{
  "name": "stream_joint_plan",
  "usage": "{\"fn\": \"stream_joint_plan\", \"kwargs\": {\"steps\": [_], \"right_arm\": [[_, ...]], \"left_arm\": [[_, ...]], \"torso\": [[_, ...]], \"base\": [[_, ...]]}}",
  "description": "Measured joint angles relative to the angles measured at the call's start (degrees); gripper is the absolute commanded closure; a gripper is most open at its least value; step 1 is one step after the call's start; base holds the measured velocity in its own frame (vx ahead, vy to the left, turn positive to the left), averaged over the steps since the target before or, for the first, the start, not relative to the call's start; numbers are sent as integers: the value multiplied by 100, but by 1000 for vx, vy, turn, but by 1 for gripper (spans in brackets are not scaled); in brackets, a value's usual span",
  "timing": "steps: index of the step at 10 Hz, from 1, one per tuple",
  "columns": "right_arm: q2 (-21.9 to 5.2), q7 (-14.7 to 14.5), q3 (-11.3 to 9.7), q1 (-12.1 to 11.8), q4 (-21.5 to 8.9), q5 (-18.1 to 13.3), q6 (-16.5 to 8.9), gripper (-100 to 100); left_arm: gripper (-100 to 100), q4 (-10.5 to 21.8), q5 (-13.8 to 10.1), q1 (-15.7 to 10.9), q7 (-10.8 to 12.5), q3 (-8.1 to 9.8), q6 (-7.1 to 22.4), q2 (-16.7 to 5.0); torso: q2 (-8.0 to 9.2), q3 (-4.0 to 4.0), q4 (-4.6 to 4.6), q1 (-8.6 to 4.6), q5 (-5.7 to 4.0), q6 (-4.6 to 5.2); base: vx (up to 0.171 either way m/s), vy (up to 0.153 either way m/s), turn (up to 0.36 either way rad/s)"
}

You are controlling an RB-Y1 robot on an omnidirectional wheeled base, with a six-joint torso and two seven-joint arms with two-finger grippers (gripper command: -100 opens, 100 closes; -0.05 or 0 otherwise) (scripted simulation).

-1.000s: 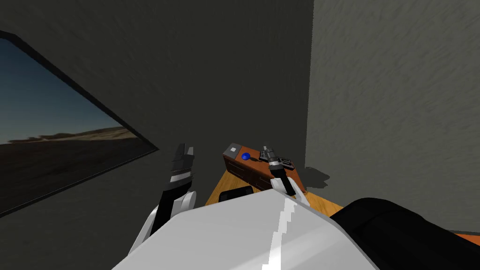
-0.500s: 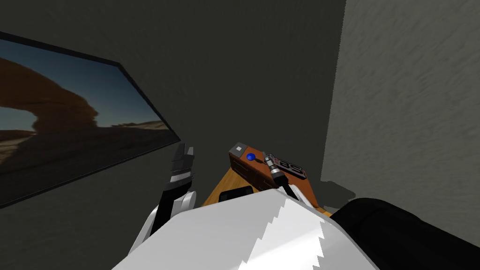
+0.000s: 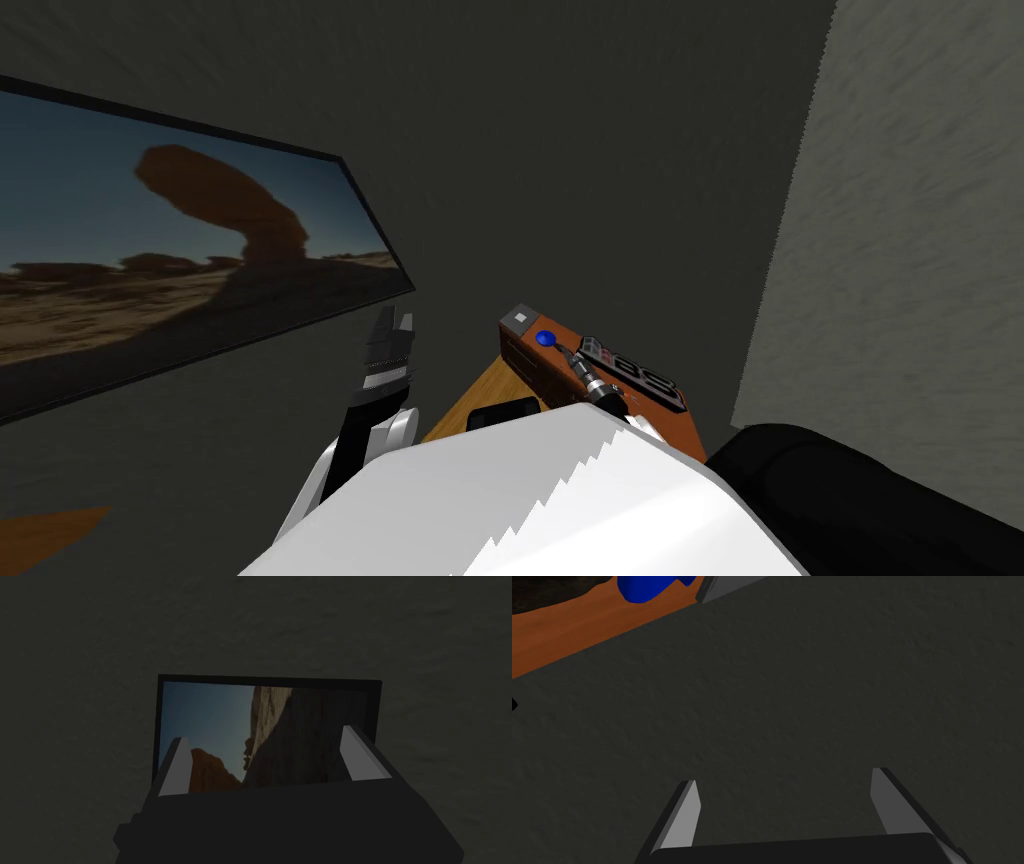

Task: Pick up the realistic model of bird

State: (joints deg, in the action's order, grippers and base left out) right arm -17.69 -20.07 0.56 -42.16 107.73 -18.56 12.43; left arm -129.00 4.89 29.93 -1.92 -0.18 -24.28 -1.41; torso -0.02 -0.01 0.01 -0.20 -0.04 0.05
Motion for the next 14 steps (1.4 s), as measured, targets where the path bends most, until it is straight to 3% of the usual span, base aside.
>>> {"fn": "stream_joint_plan", "kwargs": {"steps": [3, 6, 8, 10, 14], "right_arm": [[-203, -398, 29, -85, -612, -424, -194, -100], [-317, -614, 38, -333, -719, -669, -373, -100], [-316, -861, 144, -331, -1241, -937, -265, -100], [-442, -1067, 199, -434, -1589, -1236, -406, -100], [-447, -1398, 359, -524, -2230, -1706, -453, -100]], "left_arm": [[0, 0, 0, -1, 0, -1, 0, 0], [0, 0, 0, 0, 0, 0, 0, 0], [0, 0, 0, 0, 0, 0, 0, 0], [0, 0, 0, 0, 0, 0, 0, -1], [0, 0, 0, 0, 0, 0, 0, -1]], "torso": [[-9, -5, -2, -7, -1, -6], [-7, -4, -2, 2, 1, 1], [-14, -8, -3, -4, 0, -4], [-19, -11, -4, -15, -2, -2], [-21, -12, -4, -10, -1, -3]], "base": [[20, -35, 297], [15, -24, 215], [37, -47, 386], [33, -55, 250], [28, -44, 289]]}}
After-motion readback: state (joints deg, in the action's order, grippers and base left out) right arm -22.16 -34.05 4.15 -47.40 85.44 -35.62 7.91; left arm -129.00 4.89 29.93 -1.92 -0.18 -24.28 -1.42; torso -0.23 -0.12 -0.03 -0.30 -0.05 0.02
